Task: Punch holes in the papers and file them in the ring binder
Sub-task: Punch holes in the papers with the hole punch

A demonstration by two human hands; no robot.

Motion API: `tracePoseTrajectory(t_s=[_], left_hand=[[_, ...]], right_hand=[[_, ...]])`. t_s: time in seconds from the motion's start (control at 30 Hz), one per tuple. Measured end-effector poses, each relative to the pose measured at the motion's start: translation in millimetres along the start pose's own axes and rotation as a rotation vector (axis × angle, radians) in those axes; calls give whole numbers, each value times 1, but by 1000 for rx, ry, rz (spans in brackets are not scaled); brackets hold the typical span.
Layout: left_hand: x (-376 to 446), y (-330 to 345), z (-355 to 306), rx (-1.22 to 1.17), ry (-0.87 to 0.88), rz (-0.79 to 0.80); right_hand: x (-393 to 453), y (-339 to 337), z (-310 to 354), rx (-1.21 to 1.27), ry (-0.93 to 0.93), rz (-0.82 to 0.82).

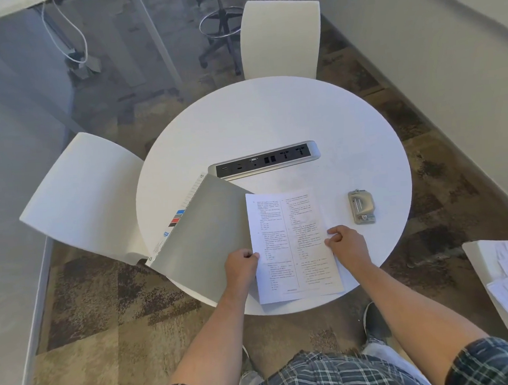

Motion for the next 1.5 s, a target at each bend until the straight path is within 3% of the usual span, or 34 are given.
tracePoseTrajectory(t_s=[0.3,0.5,0.7,1.5], left_hand=[[-6,10,4,-74,-95,-8],[-5,12,5,-87,-114,-11],[-4,12,3,-118,-116,-6],[4,8,1,-184,-148,-31]], right_hand=[[40,-57,2,-125,2,-442],[60,-70,-6,-196,126,-209],[56,-63,-4,-122,165,-260],[38,-49,-4,-108,67,-60]])
Point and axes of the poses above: each hand's wrist, its own x-axis towards the middle knuckle, its own y-axis out of the palm, z = x × y, the point moved 1 cm from there along x, towards the middle knuckle, and after that the axes turned 9 degrees about -y, right-handed, at the moved point
